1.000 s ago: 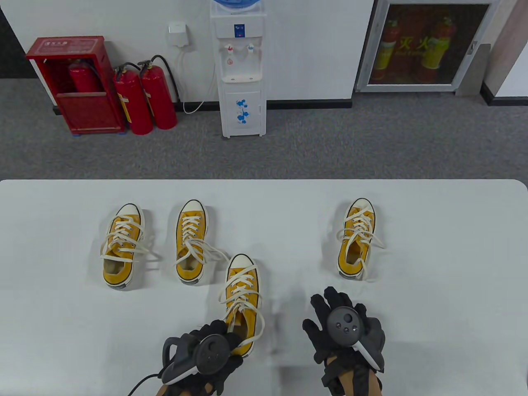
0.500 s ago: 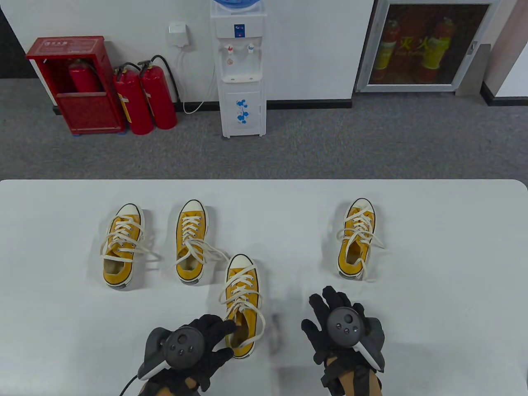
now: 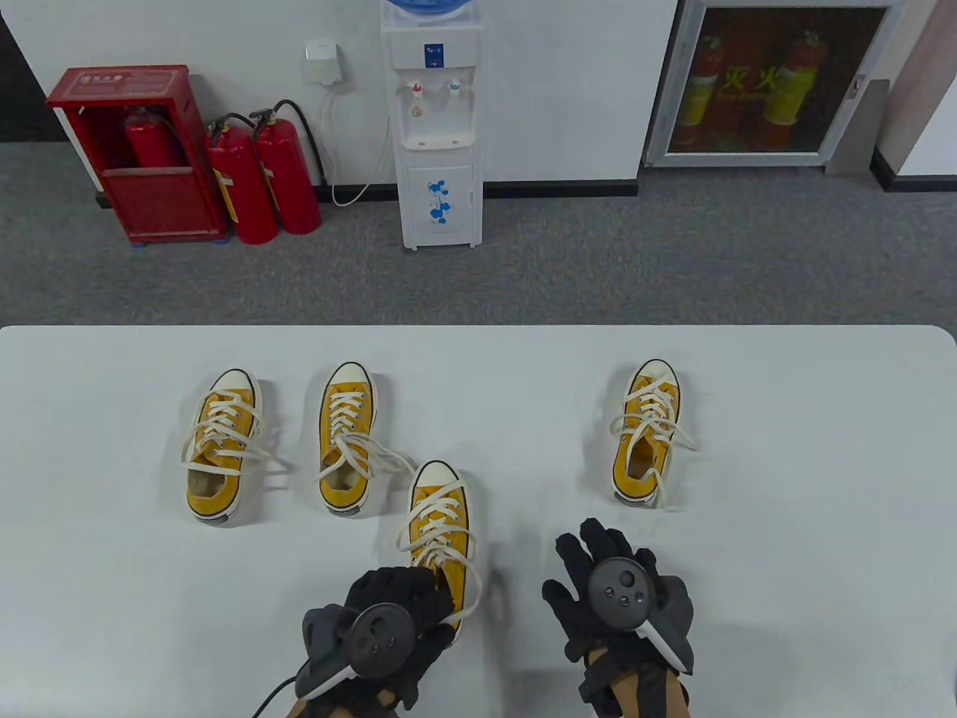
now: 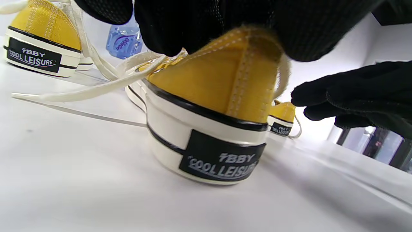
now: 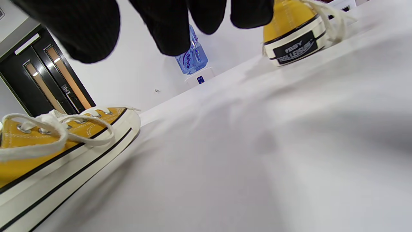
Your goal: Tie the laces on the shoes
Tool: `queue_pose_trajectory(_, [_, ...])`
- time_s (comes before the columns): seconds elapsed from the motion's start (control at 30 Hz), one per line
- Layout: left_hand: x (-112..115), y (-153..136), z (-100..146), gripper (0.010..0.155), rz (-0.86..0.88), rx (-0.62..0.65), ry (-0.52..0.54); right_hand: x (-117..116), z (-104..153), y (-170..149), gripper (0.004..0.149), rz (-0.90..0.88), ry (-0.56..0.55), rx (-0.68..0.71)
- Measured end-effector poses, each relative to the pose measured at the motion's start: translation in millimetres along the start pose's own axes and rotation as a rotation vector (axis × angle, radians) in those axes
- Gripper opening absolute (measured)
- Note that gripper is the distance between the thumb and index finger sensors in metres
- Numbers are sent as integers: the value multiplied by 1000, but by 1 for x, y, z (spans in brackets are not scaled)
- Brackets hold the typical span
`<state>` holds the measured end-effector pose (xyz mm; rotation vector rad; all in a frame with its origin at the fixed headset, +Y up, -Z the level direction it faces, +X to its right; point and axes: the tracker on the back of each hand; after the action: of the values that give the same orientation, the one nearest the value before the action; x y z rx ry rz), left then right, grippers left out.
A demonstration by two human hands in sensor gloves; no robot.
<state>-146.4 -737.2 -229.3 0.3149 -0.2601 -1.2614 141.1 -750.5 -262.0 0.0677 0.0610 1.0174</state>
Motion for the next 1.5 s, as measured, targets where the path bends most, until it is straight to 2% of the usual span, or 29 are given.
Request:
queue_pose_trajectory(0.2, [-7,-9,0,39,154,-34,-1,0,0,0,72,-12,-3,4])
queue_pose_trajectory(0.5, [-26,-60,1,40,826,-122,22,0,0,0,72,-19,-3,7])
queue_pose_trajectory(0.67, [-24,-78,1,41,1065,-142,6,0,0,0,72,-19,-2,6])
queue_pose_trajectory(0.77, [-21,-82,0,42,1142,-140,-16,0,0,0,72,-21,-2,7])
queue_pose_trajectory(0.93, [-21,-86,0,35,1080,-160,15,0,0,-1,72,-21,1,4])
queue_pose_trajectory(1.03, [-22,-87,1,32,1165,-147,23,0,0,-1,72,-29,1,3])
queue_pose_trajectory(1.33, [-35,-90,7,40,1343,-54,112,1,-1,5,72,-47,-13,33])
queue_pose_trajectory(1.5, [-43,-95,10,45,1471,-1,152,4,-10,16,72,-81,-1,21])
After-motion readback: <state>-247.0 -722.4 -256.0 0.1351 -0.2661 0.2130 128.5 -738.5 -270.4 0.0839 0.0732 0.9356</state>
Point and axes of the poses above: the tracker on the back of each hand, its own y axis roughly to the thumb side, its own z axis roughly from the fingertips to the wrist, x = y × z, and after that the axes turned 4 degrees about -z, right-handed
